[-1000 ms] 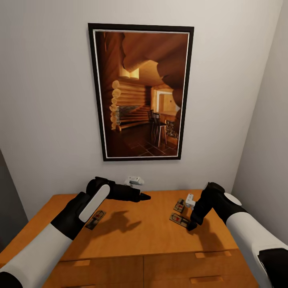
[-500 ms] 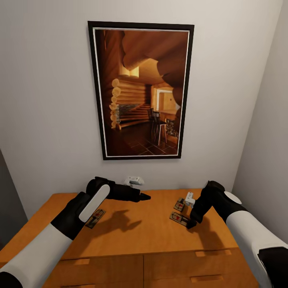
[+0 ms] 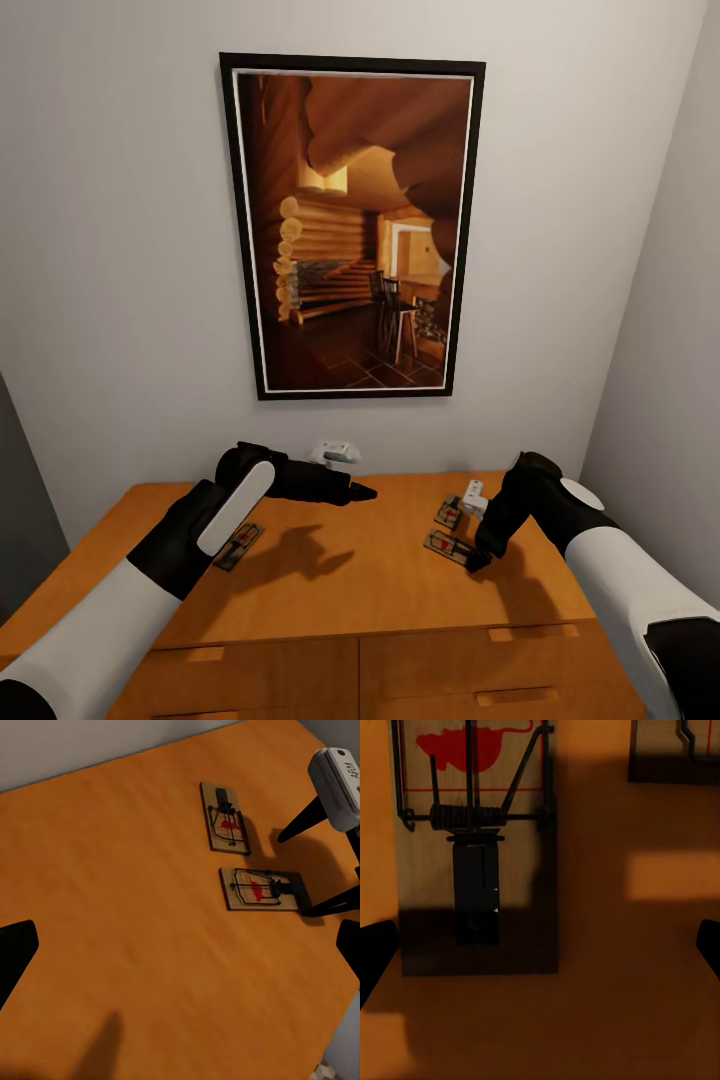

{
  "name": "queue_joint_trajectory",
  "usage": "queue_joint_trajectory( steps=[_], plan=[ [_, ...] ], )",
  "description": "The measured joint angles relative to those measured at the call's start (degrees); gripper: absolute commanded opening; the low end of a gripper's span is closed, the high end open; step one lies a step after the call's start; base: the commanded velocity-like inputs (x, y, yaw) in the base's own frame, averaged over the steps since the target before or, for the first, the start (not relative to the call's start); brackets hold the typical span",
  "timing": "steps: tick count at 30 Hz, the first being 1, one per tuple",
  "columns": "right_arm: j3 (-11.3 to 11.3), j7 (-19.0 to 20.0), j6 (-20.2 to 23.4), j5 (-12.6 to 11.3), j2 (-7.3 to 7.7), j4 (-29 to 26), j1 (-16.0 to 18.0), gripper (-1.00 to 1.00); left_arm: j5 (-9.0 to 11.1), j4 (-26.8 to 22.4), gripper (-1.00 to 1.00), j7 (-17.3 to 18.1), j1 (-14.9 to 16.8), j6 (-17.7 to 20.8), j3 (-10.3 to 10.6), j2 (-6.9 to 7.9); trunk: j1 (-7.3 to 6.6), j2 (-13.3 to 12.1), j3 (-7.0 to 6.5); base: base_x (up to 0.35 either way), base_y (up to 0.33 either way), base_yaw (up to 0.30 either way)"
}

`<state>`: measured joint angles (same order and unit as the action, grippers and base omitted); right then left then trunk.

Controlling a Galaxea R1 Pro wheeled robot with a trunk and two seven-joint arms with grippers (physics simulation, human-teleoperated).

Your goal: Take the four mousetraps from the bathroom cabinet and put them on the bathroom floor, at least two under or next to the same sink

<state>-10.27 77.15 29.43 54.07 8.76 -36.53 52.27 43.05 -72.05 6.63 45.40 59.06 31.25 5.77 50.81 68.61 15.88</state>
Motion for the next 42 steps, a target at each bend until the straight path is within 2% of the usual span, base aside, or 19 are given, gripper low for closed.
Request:
queue_joint_trajectory(
  steps=[11,12,42],
  plan=[
    [-0.01,0.01,0.03,0.04,0.00,-0.17,-0.08,1.00,-0.03,0.06,1.00,0.00,0.01,0.00,-0.02,0.00,0.00,0.00,0.00,0.000,0.000,0.000],
    [-0.01,0.00,0.05,0.03,0.00,-0.16,-0.07,-1.00,-0.04,0.06,1.00,0.00,0.00,0.00,-0.02,0.00,0.00,0.00,0.00,0.000,0.000,0.000],
    [0.12,-0.39,-0.41,0.70,-0.09,-1.30,-0.50,-1.00,-0.08,0.30,1.00,0.00,0.01,0.00,-0.02,0.02,0.01,-0.01,0.00,0.000,0.000,0.000]
  ],
)
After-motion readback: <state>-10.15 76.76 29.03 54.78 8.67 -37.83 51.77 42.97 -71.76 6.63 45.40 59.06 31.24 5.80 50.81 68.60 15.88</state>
